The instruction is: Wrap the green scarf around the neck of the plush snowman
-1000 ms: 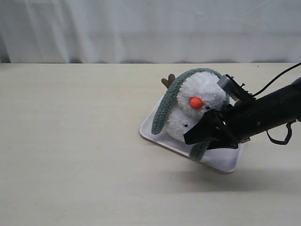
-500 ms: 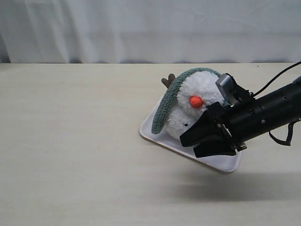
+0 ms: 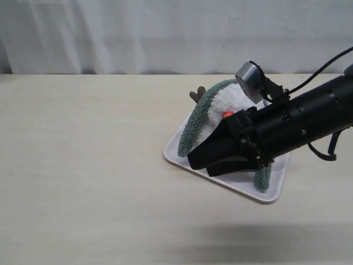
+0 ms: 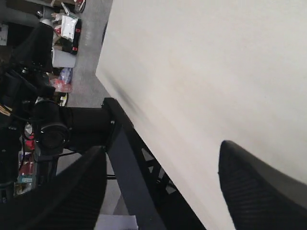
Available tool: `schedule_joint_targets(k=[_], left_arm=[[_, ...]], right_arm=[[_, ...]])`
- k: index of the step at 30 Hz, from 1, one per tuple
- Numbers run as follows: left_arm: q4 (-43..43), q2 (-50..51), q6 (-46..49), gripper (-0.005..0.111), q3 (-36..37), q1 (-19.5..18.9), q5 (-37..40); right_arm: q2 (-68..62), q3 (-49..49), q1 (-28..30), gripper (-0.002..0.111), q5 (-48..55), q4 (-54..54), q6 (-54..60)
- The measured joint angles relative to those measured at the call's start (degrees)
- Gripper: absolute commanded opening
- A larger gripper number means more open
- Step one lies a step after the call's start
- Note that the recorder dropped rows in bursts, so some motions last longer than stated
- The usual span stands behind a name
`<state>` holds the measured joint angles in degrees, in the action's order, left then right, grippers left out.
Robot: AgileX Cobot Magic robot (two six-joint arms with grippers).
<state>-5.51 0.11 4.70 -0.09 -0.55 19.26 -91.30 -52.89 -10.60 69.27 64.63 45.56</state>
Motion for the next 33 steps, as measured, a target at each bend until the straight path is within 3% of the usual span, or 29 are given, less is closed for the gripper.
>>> schedule_joint_targets(k=[7, 9, 14, 17, 23, 26, 29, 33], left_arm=[[0.0, 0.0, 0.0, 0.0, 0.0, 0.0, 0.0], [0.0, 0.0, 0.0, 0.0, 0.0, 0.0, 0.0], [0.0, 0.0, 0.0, 0.0, 0.0, 0.0, 0.0], [0.0, 0.0, 0.0, 0.0, 0.0, 0.0, 0.0], [0.0, 0.0, 0.0, 0.0, 0.0, 0.0, 0.0], [0.0, 0.0, 0.0, 0.0, 0.0, 0.0, 0.0], [0.0, 0.0, 0.0, 0.0, 0.0, 0.0, 0.0], [0.0, 0.0, 0.0, 0.0, 0.0, 0.0, 0.0]], right_arm=[[5.8, -7.5, -0.1, 0.022, 0.1, 0.4, 2.0], [7.9, -9.7, -0.1, 0.004, -1.1, 0.1, 3.1], [16.9, -12.9, -0.2, 0.004, -20.1, -13.1, 0.9], [18.6, -13.0, -0.2, 0.004, -34.9, -34.1, -15.2], [15.6, -13.4, -0.2, 0.004, -46.9, -64.6, -42.5], [10.6, -17.9, -0.2, 0.004, -45.3, -72.4, -49.1], [5.5, -24.0, -0.4, 0.004, -38.8, -73.3, -46.2], [-3.9, -36.7, -3.1, 0.004, -17.7, -72.8, -42.5]])
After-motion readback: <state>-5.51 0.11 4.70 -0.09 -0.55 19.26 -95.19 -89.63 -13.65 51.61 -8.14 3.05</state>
